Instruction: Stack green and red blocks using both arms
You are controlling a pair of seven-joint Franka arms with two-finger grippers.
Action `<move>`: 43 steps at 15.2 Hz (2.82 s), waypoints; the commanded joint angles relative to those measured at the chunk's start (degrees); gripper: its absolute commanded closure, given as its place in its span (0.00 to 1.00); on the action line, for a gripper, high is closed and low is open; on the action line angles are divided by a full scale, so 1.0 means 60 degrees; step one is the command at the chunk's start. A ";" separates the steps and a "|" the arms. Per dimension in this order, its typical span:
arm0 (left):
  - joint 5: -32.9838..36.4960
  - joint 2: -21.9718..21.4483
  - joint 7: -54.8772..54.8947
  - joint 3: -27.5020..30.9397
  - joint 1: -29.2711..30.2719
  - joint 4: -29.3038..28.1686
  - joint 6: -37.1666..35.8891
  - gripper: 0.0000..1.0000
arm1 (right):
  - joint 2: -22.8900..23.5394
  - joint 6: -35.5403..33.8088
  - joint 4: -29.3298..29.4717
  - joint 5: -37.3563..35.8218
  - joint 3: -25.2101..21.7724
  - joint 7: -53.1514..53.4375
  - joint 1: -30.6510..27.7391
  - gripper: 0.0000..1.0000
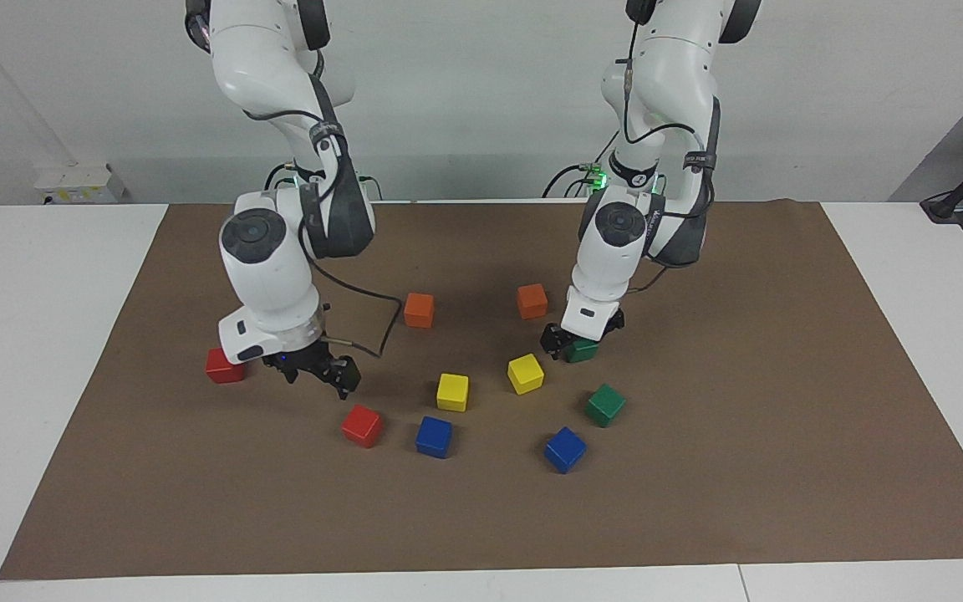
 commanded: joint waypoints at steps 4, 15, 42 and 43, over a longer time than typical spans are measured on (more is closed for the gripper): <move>0.0178 -0.0197 -0.0190 0.0119 -0.0027 -0.0257 0.0164 0.00 | 0.1391 0.0180 0.1349 -0.0061 0.0057 0.1027 0.0147 0.00; 0.0617 -0.0270 -0.0043 0.0178 0.0119 -0.0651 0.0427 0.00 | 0.1787 0.1500 0.1043 -0.0032 0.0042 0.1277 0.0411 0.00; 0.0602 -0.0006 0.7134 0.0295 0.4308 -0.0284 0.0543 1.00 | -0.3369 0.2464 -0.5298 -0.0149 0.0042 -0.8155 -0.2841 1.00; 0.0602 0.0008 0.7134 0.0295 0.4323 -0.0446 0.0777 1.00 | -0.3398 0.2742 -0.5461 -0.0149 0.0028 -0.8214 -0.2841 1.00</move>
